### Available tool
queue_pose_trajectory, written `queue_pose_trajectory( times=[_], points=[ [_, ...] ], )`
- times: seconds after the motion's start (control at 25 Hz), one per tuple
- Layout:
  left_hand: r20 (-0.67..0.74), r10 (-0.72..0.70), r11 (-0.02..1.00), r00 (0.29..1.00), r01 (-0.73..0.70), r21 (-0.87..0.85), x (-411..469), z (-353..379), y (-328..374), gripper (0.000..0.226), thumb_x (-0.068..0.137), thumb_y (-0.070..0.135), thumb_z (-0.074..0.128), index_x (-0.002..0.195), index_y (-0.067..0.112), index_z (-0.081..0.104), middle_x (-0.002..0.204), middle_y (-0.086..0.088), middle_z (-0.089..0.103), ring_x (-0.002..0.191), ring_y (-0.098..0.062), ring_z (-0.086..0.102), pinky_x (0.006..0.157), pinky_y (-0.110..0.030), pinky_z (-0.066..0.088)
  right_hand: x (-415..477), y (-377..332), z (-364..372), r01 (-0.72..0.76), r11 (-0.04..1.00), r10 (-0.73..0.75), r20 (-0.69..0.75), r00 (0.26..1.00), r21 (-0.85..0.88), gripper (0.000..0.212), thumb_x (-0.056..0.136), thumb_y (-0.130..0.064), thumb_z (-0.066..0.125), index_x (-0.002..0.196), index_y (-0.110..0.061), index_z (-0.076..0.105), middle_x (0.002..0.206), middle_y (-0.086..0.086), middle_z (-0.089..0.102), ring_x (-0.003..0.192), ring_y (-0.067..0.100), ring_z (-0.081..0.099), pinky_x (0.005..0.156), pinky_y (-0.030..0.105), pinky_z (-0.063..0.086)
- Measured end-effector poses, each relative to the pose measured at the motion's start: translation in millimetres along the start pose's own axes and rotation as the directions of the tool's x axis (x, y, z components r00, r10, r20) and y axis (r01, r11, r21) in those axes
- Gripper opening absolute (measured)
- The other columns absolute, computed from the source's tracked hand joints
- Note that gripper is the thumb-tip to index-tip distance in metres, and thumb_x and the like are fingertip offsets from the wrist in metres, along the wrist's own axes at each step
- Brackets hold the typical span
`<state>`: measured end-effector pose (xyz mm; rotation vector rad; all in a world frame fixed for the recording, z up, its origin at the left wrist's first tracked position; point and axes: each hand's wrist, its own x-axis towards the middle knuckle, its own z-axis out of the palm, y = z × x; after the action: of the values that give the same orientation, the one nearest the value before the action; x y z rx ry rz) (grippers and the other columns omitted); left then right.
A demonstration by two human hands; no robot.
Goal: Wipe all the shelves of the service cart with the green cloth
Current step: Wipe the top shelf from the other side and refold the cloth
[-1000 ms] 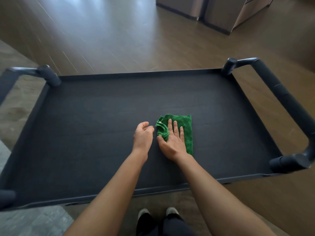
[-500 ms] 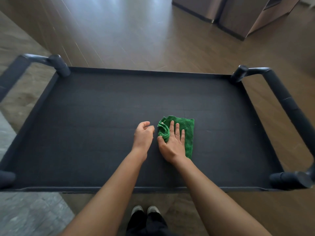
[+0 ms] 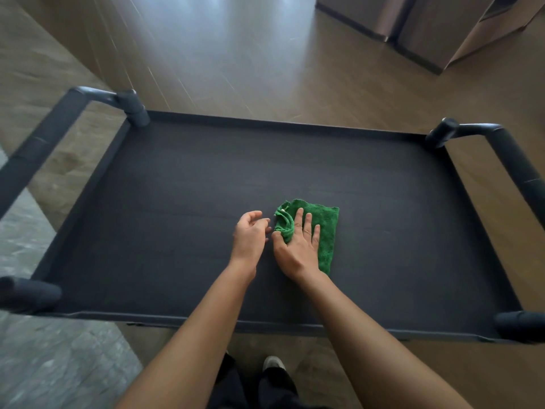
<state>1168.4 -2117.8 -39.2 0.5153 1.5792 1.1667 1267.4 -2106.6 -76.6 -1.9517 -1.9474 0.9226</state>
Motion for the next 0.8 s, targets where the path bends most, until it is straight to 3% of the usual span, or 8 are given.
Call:
queue_pose_trajectory(
  times=[0.36, 0.56, 0.8],
  points=[
    [-0.051, 0.006, 1.0, 0.999, -0.006, 0.011, 23.3, -86.7, 21.8, 0.023, 0.094, 0.007, 0.048, 0.116, 0.01, 0.055, 0.115, -0.011, 0.064, 0.106, -0.021, 0.062, 0.094, -0.038, 0.051, 0.1, -86.2, 61.1, -0.009, 0.984, 0.0, 0.05, 0.999, 0.179, 0.075, 0.096, -0.045, 0.037, 0.151, -0.019, -0.007, 0.159, 0.001, -0.012, 0.139, 0.007, -0.026, 0.11, 0.029, -0.022],
    [-0.119, 0.002, 0.999, 0.993, -0.008, -0.051, 33.3, -130.5, 30.6, 0.018, 0.094, 0.006, 0.048, 0.11, 0.011, 0.056, 0.111, -0.011, 0.066, 0.101, -0.02, 0.063, 0.089, -0.033, 0.053, 1.3, -128.5, 89.3, -0.003, 0.98, -0.018, 0.104, 0.994, 0.201, 0.076, 0.095, -0.047, 0.037, 0.152, -0.02, -0.006, 0.159, 0.002, -0.013, 0.14, 0.01, -0.026, 0.111, 0.029, -0.021],
    [-0.212, 0.015, 0.988, 0.977, -0.047, -0.146, 42.3, -178.6, 43.5, 0.012, 0.092, 0.004, 0.05, 0.098, 0.012, 0.058, 0.099, -0.009, 0.066, 0.083, -0.012, 0.063, 0.069, -0.021, 0.051, 2.3, -172.4, 122.5, 0.04, 0.977, -0.076, 0.166, 0.983, 0.209, 0.073, 0.096, -0.047, 0.035, 0.152, -0.02, -0.004, 0.159, 0.001, -0.011, 0.141, 0.011, -0.025, 0.113, 0.031, -0.021]
  ],
)
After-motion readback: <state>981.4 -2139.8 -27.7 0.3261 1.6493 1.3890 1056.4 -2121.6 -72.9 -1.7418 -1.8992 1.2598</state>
